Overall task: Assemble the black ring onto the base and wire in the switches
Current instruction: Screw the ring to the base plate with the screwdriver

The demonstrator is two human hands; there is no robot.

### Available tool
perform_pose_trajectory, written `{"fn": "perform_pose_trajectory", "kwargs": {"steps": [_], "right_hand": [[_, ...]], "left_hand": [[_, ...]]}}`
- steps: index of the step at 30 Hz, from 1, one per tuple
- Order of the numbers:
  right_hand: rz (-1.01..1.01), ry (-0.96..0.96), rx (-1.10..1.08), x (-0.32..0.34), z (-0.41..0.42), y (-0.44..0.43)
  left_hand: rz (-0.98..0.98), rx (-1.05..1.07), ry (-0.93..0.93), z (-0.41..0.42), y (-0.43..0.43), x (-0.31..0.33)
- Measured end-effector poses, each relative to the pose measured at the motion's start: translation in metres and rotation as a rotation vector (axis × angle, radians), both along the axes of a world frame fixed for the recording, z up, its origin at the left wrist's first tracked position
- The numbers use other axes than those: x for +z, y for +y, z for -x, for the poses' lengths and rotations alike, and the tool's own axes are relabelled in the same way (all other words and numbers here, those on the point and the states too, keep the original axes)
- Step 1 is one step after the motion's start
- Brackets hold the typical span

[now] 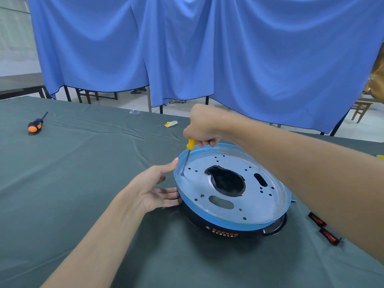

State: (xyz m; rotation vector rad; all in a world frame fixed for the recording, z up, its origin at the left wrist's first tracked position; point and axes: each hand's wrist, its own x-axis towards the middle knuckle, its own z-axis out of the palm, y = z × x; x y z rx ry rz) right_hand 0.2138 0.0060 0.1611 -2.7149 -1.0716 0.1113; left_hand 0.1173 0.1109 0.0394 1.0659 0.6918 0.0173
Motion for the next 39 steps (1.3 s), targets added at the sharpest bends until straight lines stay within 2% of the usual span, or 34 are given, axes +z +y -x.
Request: {"fn": "perform_pose_trajectory", "kwargs": {"steps": [6, 9, 11, 14, 17, 18, 20, 22, 24, 27, 30, 32, 35, 36, 39], "right_hand": [[0.095, 0.204, 0.121, 0.021, 0.008, -0.005], [0.149, -0.006, 0.234, 0.019, 0.016, -0.003], [0.164, -0.103, 0.219, 0.013, 0.015, 0.0], [0.161, 0.045, 0.116, 0.016, 0.009, 0.0], [0.189, 0.126, 0.15, 0.025, 0.007, -0.004], [0.167, 0.059, 0.205, 0.025, 0.008, -0.004], [0.125, -0.21, 0.311, 0.016, 0.009, -0.002], [0.103, -0.391, 0.318, 0.004, 0.01, 0.004], [0.166, -0.339, 0.243, 0.004, 0.009, 0.006], [0.262, -0.113, 0.21, 0.017, 0.009, 0.005], [0.217, -0.285, 0.296, 0.01, 0.009, 0.007], [0.211, -0.3, 0.264, 0.008, 0.011, 0.009], [0.273, -0.005, 0.205, 0.022, 0.014, 0.007], [0.261, 0.019, 0.224, 0.024, 0.013, 0.006], [0.243, -0.242, 0.268, 0.014, 0.014, 0.01]], "left_hand": [[0.002, 0.009, -0.011, 0.0, 0.0, -0.002], [0.006, 0.012, -0.013, 0.001, 0.0, -0.001], [0.008, 0.016, -0.017, 0.001, 0.0, -0.001], [-0.005, 0.017, -0.019, 0.002, -0.001, -0.001], [0.003, 0.026, -0.023, 0.002, -0.001, -0.002], [0.009, 0.03, -0.023, 0.002, -0.001, -0.002], [0.017, 0.033, -0.019, 0.002, -0.001, -0.002], [0.017, 0.032, -0.015, 0.002, -0.001, -0.001], [0.018, 0.032, -0.016, 0.003, -0.001, 0.0], [0.017, 0.031, -0.016, 0.003, -0.002, 0.001], [0.018, 0.029, -0.015, 0.003, -0.001, 0.0], [0.017, 0.024, -0.015, 0.003, -0.002, 0.0], [0.016, 0.029, -0.017, 0.004, -0.002, 0.0], [0.016, 0.03, -0.016, 0.004, -0.002, 0.0], [0.019, 0.027, -0.017, 0.003, -0.001, -0.001]]}}
